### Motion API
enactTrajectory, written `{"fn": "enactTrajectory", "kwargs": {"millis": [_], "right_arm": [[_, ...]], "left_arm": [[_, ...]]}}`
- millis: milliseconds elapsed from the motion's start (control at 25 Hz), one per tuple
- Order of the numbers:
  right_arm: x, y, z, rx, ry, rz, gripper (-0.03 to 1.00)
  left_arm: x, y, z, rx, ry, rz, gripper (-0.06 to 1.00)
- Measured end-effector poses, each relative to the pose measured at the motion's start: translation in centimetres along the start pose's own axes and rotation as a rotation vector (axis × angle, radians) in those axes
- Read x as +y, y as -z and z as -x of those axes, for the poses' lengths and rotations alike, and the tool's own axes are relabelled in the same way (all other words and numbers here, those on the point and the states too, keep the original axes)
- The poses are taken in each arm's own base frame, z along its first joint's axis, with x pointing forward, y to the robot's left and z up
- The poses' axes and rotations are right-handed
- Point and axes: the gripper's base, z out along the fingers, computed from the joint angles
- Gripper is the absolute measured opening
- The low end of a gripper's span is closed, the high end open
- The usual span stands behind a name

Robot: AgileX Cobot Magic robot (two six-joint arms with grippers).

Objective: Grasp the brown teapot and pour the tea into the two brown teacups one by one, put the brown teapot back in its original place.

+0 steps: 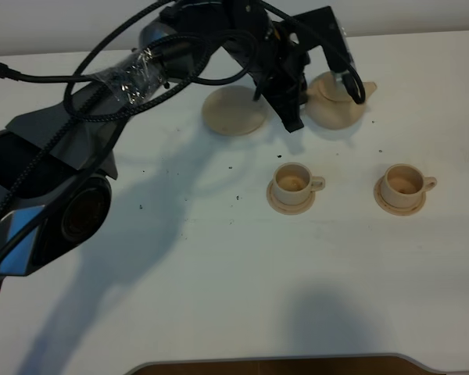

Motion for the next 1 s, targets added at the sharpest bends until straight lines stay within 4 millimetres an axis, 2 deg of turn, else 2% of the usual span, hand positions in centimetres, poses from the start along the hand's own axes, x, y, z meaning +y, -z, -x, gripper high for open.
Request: {"fn": "enactTrajectory", "kwargs": {"millis": [480, 1000], "right_arm": [[0.0, 0.0, 0.0, 0.000, 0.000, 0.000, 0.40], [0.0, 0.0, 0.0, 0.000, 0.000, 0.000, 0.40]], "left_arm": [[-2.4, -0.4, 2.6, -0.043, -0.264, -0.002, 0.11], [-3.0, -0.7, 2.2, -0.015, -0.338, -0.057, 0.11]]}}
